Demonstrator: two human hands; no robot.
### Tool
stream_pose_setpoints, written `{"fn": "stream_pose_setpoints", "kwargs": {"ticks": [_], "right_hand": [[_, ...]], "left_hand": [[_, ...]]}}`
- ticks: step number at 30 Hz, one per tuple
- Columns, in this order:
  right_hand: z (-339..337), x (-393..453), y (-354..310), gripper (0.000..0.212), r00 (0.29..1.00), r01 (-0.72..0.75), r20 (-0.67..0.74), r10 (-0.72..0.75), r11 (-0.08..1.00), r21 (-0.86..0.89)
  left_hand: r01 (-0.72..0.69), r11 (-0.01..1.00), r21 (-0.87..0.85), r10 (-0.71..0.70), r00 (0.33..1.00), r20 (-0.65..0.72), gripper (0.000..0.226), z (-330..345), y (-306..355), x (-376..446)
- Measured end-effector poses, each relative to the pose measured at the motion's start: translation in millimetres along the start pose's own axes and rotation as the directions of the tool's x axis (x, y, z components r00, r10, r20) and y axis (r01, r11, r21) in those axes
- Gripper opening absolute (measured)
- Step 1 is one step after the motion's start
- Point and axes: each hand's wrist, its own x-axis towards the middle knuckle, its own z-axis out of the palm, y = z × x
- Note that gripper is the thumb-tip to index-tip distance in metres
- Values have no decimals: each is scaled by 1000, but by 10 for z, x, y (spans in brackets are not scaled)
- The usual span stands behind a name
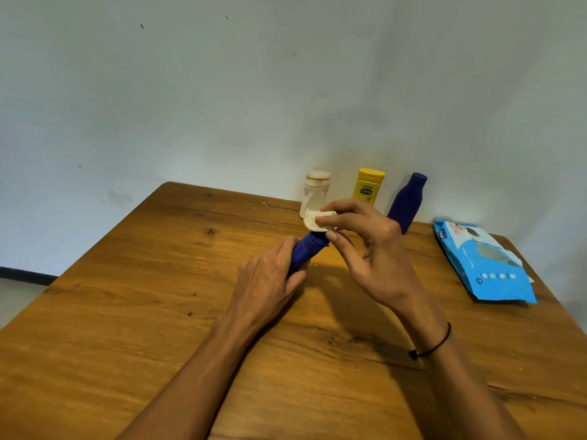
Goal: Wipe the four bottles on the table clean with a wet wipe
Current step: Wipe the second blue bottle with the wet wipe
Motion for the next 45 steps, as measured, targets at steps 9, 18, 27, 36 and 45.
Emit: {"fn": "stream_pose_setpoints", "kwargs": {"ticks": [9,18,27,36,45], "right_hand": [[-98,31,-80,18,998,20,66,-7,979,-202],[-114,44,-173,16,991,15,132,23,960,-280],[-87,50,-206,17,991,30,129,31,894,-448],[-75,75,-222,14,989,49,150,3,938,-343],[9,20,-268,20,996,56,90,-19,897,-438]], "left_hand": [[9,1000,-30,-8,999,41,39,46,-34,21],[1,1000,-5,-1,1000,26,37,48,-30,28],[-4,1000,-8,4,1000,29,27,42,-25,34],[-18,998,-56,21,999,41,30,51,-89,26],[-22,999,-49,25,998,54,30,54,-97,36]]}}
